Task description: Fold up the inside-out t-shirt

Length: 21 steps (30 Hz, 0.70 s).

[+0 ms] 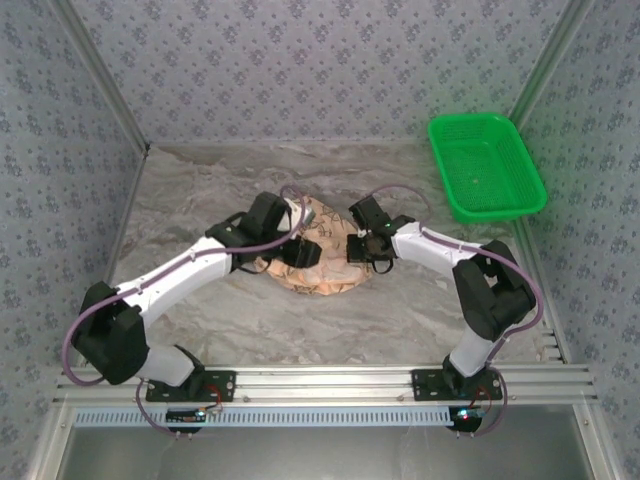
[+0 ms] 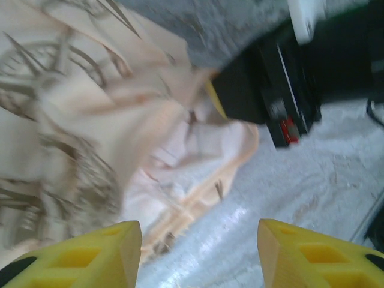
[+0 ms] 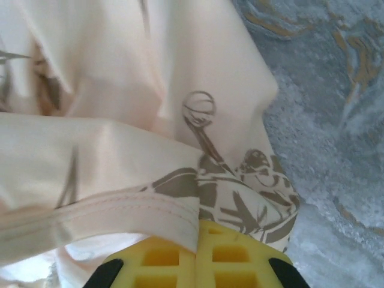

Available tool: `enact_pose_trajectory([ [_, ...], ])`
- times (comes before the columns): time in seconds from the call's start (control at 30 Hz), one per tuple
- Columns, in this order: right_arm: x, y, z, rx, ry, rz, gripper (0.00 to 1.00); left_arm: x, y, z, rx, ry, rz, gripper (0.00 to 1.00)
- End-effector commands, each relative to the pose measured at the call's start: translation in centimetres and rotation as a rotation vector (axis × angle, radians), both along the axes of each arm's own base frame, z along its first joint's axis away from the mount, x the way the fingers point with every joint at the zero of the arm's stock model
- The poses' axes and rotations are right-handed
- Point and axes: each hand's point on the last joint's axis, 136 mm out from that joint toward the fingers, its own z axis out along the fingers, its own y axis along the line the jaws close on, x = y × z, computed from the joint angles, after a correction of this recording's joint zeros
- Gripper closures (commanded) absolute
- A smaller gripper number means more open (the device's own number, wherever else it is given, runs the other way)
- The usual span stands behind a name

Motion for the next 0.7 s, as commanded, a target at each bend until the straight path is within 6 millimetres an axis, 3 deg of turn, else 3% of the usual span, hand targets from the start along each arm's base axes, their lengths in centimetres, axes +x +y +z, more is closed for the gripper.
enact_pose_trajectory([
  [0.0,-0.7,1.6,3.5,0.119,-0.001,0.01,1.0,-0.2,-0.2,-0.3,0.014,-0.065,0.037,0.5],
  [0.2,-2.3,3.5,7.6,0.237,-0.039,0.028,1.0,1.9,0.6,-4.1,0.136,-0.069,0.08,0.49],
  [0.37,-3.1,4.3,9.3,0.289,-0.052,0.031,1.0,4.7,0.8,-6.6,0.212,-0.036,0.056,0.49],
  [0.47,-3.5,4.4,9.8,0.302,-0.057,0.032,1.0,6.5,1.1,-6.5,0.233,-0.058,0.104,0.47],
  [0.67,-4.2,4.2,9.9,0.304,-0.06,0.037,1.0,9.6,3.5,-6.0,0.213,-0.068,0.198,0.51],
])
